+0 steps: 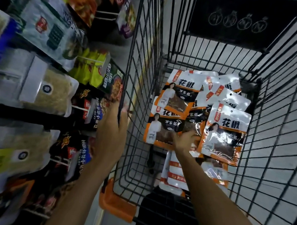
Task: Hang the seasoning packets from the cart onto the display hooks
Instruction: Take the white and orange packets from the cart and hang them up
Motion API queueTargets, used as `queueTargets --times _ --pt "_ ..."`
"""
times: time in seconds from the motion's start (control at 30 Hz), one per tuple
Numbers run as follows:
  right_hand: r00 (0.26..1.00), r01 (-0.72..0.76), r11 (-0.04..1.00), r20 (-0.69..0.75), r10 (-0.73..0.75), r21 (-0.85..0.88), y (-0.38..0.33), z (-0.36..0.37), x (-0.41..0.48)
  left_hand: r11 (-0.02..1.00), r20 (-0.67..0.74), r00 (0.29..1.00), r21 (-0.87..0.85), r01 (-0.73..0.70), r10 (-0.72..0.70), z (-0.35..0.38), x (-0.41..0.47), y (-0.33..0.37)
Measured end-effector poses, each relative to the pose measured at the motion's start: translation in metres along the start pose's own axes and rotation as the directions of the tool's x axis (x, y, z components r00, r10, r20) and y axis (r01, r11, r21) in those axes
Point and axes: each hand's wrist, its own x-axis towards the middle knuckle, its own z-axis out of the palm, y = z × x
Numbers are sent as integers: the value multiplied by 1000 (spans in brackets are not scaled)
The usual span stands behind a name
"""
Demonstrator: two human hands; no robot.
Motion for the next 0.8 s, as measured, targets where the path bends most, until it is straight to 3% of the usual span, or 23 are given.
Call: queueTargets --times 0.1,0.33,0.63,0.73,0.8 --pt "999 -51 985 26 47 163 -2 13 5 1000 -5 1000 -5 -31 31 0 1 -2" --pt "992 -112 968 80 97 225 -1 18 7 998 20 998 -13 -57 57 -3 1 -6" --pt "997 -72 946 63 55 317 7 -59 -64 994 69 997 107 -27 20 -22 -1 12" --pt "996 -22 918 93 -16 395 -3 -96 -104 966 -39 990 226 -127 139 -34 -5 33" --pt "982 -16 867 172 -80 498 -14 -120 -130 960 -64 978 216 -180 198 -35 -9 49"
